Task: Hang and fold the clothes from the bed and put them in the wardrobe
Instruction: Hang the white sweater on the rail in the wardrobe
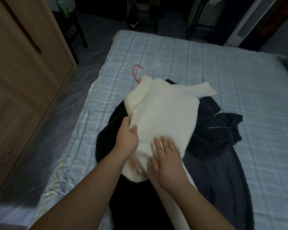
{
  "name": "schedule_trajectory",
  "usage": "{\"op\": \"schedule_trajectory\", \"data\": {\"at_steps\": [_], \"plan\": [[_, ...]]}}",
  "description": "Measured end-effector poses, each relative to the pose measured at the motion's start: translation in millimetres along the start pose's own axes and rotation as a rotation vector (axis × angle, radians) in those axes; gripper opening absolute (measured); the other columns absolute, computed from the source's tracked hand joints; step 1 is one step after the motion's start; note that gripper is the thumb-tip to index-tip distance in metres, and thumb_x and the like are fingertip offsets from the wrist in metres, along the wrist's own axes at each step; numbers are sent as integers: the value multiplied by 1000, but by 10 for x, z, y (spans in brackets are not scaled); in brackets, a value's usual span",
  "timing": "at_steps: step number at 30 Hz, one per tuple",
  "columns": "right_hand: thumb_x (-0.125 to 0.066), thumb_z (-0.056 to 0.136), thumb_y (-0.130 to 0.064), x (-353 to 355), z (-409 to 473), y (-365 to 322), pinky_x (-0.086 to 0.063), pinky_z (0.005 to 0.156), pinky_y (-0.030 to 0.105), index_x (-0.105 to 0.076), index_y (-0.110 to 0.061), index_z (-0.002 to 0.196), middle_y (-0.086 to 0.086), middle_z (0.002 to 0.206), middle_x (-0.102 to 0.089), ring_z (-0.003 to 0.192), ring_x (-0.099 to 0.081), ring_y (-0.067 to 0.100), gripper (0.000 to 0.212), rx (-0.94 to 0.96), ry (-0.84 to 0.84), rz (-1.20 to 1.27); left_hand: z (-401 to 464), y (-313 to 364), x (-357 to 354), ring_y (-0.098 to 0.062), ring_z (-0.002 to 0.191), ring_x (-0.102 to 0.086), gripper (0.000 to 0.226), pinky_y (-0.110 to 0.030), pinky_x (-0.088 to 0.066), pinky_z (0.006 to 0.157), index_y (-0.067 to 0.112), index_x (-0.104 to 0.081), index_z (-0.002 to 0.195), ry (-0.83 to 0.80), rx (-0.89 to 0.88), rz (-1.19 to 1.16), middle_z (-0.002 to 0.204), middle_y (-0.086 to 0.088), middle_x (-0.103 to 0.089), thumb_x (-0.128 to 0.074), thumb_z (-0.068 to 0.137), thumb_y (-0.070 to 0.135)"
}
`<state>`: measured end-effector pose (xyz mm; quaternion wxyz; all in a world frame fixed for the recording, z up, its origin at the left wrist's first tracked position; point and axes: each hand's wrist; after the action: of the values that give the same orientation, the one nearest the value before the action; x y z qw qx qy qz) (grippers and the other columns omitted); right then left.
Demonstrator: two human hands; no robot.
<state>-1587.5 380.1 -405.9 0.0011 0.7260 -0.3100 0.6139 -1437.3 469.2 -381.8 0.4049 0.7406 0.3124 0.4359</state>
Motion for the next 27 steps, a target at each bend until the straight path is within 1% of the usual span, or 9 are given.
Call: {"op": "schedule_trajectory", "data": {"at_steps": [2, 5, 10, 13, 16, 18, 20, 23, 27], "plan": [[-26, 99, -48, 212, -142, -69, -22, 122, 49, -23, -21, 159, 9, 165, -23, 152, -21, 31, 66, 54, 119, 39, -240, 161, 103, -14, 102, -54, 28, -20, -34, 81, 14, -50, 130, 3, -88, 19, 113, 4, -57, -45, 103, 12], [-32, 99, -46, 601, -380, -199, -13, 124, 39, -19, -23, 159, 5, 167, -17, 154, -12, 25, 66, 94, 263, 126, -611, 343, 258, -13, 100, -53, 27, -18, -32, 75, 12, -53, 128, 8, -220, 66, 113, 2, -58, -47, 101, 11], [-49, 102, -36, 1142, -886, -356, -2, 122, 26, -10, -27, 160, -5, 168, -5, 154, -1, 12, 71, 120, 384, 320, -1328, 544, 647, -19, 104, -59, 25, -23, -42, 84, 11, -59, 121, 79, -309, 57, 113, -3, -65, -53, 97, 16], [-51, 102, -34, 1450, -1172, -433, -6, 124, 31, -11, -26, 160, -4, 168, -7, 153, -1, 10, 72, 174, 433, 387, -1812, 734, 954, -14, 96, -60, 23, -7, -40, 73, 11, -65, 114, 134, -378, 28, 105, -2, -67, -54, 96, 2], [-50, 102, -37, 1783, -1407, -557, -3, 122, 28, -9, -27, 160, -6, 168, -5, 153, 0, 7, 72, 209, 463, 407, -2298, 929, 1264, 6, 87, -59, 22, -2, -39, 74, 21, -66, 107, 206, -474, 71, 99, 11, -67, -55, 98, 5], [-50, 102, -39, 2008, -1539, -652, -4, 123, 31, -9, -28, 160, -7, 169, -5, 153, 0, 8, 71, 245, 507, 438, -2600, 1023, 1471, 13, 86, -58, 25, -8, -41, 75, 31, -65, 100, 262, -501, 54, 97, 18, -65, -56, 98, 8], [-49, 102, -40, 2212, -1644, -758, -7, 125, 36, -10, -29, 160, -6, 169, -6, 154, -1, 11, 71, 283, 536, 465, -2861, 1072, 1690, 5, 86, -60, 25, -19, -44, 76, 38, -65, 93, 323, -473, -5, 95, 16, -68, -58, 93, 14], [-45, 102, -45, 2411, -1789, -969, -3, 124, 34, -10, -29, 161, -5, 169, -6, 154, 0, 12, 70, 368, 517, 429, -3237, 1140, 2030, -1, 75, -59, 19, -22, -44, 70, 22, -70, 86, 394, -448, -92, 79, 13, -70, -54, 75, 23], [-40, 102, -53, 2495, -1970, -1406, -7, 126, 46, -12, -31, 160, -4, 168, -11, 154, -4, 14, 69, 501, 462, 376, -3746, 1141, 2443, -1, 58, -47, 17, -20, -37, 54, 10, -68, 73, 512, -476, -116, 62, 8, -59, -57, 74, 23]]}}
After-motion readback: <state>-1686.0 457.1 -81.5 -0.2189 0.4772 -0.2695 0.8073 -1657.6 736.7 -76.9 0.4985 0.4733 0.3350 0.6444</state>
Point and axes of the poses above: each hand's wrist, its own z-axis towards the middle knuckle, its own x-axis out of the back of the hand, y = z × x
